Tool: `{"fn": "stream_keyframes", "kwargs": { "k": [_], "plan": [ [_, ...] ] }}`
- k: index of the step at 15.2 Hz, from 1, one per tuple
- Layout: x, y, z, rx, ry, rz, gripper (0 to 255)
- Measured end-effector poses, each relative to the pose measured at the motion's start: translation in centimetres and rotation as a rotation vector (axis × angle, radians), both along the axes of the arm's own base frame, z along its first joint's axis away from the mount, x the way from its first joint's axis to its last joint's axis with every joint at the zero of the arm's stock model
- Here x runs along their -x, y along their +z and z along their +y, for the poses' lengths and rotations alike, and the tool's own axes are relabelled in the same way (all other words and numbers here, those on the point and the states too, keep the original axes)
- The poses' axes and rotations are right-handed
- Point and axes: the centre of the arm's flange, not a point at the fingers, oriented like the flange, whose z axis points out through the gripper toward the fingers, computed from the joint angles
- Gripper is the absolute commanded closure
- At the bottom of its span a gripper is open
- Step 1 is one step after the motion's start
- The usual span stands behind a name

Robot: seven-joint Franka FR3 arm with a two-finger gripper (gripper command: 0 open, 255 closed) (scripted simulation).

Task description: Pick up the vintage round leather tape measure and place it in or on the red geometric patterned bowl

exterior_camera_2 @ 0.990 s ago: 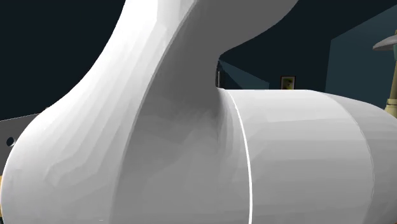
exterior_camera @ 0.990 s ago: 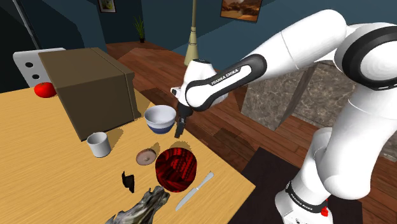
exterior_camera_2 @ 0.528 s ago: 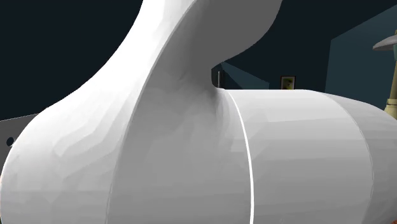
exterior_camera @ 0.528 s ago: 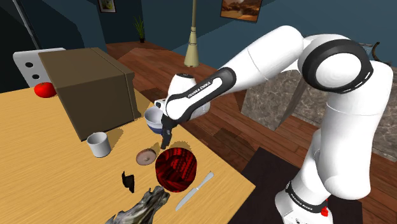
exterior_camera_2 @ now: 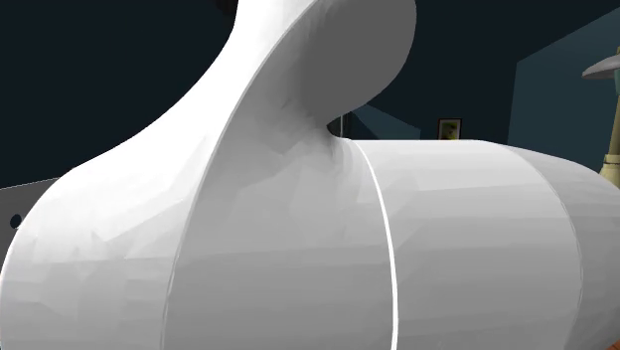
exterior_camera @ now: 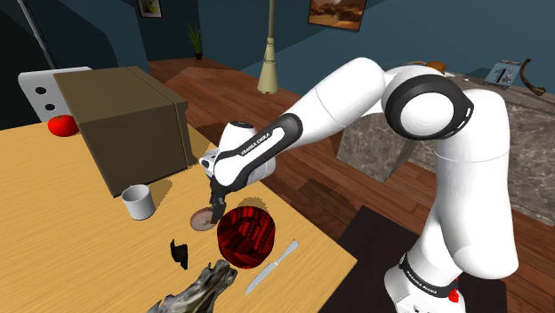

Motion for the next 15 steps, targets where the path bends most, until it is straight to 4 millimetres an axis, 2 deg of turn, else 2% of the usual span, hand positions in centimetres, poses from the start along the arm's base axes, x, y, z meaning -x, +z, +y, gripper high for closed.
{"fn": "stream_keyframes", "kwargs": {
  "k": [4,10,11,15],
  "plan": [
    [-0.4,-1.9,0.6,0.0,0.001,0.0,0],
    [-0.4,-2.3,0.7,0.0,0.001,0.0,0],
    [-0.4,-2.3,0.7,0.0,0.001,0.0,255],
    [-0.4,-2.2,0.8,-0.001,0.001,-0.002,255]
  ]
}}
